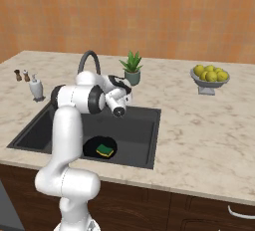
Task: Pick the pan and sponge and place them into the sink. Then turn on the water.
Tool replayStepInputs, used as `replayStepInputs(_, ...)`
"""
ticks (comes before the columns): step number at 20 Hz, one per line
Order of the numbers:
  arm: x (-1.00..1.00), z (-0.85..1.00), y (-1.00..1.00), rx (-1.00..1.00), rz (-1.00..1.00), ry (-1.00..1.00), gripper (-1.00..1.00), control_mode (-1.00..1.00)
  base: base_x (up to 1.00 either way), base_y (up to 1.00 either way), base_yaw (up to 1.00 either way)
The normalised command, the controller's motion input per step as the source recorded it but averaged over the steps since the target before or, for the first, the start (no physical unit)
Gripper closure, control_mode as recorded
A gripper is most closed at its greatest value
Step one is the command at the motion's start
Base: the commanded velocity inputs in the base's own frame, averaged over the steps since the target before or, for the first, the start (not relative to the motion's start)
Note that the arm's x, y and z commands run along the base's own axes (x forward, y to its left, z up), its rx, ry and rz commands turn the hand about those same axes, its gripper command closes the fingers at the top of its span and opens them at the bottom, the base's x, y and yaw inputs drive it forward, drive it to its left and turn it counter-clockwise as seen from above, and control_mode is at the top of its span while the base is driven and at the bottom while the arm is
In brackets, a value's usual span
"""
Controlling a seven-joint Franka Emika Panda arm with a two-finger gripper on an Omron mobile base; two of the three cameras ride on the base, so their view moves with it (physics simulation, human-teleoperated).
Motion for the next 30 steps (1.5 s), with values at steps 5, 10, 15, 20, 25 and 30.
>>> replayStepInputs(5,0.36,-0.18,0.00,0.00,-0.04,0.00,-1.00,-1.00,0.00,0.00,0.00)
replayStepInputs(10,0.31,-0.22,-0.05,0.02,-0.03,0.00,-1.00,-1.00,0.00,0.00,0.00)
replayStepInputs(15,0.19,-0.25,-0.44,0.10,-0.01,0.00,1.00,-1.00,0.00,0.00,0.00)
replayStepInputs(20,0.18,-0.30,-0.72,0.15,0.00,0.00,1.00,-1.00,0.00,0.00,0.00)
replayStepInputs(25,0.24,-0.37,-0.85,0.14,-0.03,0.00,1.00,-1.00,0.00,0.00,0.00)
replayStepInputs(30,0.26,-0.46,-0.97,0.09,-0.07,0.01,1.00,-1.00,0.00,0.00,0.00)
